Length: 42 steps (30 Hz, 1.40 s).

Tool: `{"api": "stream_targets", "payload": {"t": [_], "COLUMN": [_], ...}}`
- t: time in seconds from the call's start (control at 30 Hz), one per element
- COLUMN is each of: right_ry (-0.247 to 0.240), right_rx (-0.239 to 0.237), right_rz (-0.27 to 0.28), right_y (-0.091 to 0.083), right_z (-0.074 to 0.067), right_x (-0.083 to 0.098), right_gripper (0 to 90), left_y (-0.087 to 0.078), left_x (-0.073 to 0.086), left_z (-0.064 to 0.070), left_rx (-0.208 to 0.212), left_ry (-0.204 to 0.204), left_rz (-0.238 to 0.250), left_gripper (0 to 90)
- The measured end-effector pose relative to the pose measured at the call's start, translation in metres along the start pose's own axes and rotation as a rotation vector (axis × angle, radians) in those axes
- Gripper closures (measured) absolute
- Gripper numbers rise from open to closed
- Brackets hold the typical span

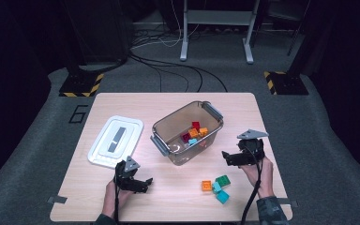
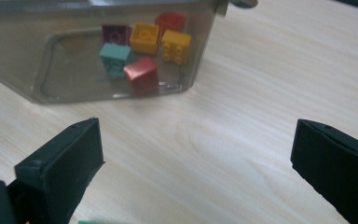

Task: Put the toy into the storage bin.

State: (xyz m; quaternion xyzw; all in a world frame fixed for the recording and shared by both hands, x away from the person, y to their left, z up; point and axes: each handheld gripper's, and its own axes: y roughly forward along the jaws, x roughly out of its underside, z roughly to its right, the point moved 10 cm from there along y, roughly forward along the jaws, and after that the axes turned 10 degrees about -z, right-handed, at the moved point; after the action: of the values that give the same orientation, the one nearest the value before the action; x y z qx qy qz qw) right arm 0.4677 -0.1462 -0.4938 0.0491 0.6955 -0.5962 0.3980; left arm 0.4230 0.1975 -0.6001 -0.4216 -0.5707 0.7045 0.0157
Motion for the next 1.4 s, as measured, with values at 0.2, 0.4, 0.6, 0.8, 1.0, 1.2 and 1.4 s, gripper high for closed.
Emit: {"api": "stream_targets", "payload": {"t": [0.2, 0.4, 0.6, 0.8, 1.0, 1.2, 1.4], "right_ry": [0.012, 0.028, 0.041, 0.048, 0.067, 0.061, 0.045], "right_rx": [-0.004, -0.012, -0.016, -0.017, -0.009, -0.033, -0.044], "right_rz": [-0.03, -0.054, -0.083, -0.11, -0.123, -0.126, -0.121], "right_y": [0.009, 0.018, 0.026, 0.034, 0.038, 0.043, 0.043], "right_z": [-0.007, -0.015, -0.02, -0.023, -0.023, -0.03, -0.038], "right_x": [0.02, 0.038, 0.055, 0.07, 0.08, 0.082, 0.081], "right_gripper": [0.8, 0.7, 1.4, 1.7, 2.4, 2.3, 2.4], "left_y": [0.0, 0.0, 0.0, 0.0, 0.0, 0.0, 0.0], "left_x": [0.0, 0.0, -0.001, -0.001, 0.0, -0.001, -0.001], "left_z": [0.0, 0.0, 0.0, 0.0, 0.0, 0.0, 0.0], "left_rx": [0.0, -0.002, -0.002, -0.003, -0.001, -0.002, -0.002], "left_ry": [0.0, 0.004, 0.0, 0.004, 0.0, 0.003, 0.003], "left_rz": [0.0, 0.0, 0.007, 0.007, 0.004, 0.006, 0.006], "left_gripper": [0.3, 0.4, 0.4, 0.4, 0.4, 0.4, 0.4]}}
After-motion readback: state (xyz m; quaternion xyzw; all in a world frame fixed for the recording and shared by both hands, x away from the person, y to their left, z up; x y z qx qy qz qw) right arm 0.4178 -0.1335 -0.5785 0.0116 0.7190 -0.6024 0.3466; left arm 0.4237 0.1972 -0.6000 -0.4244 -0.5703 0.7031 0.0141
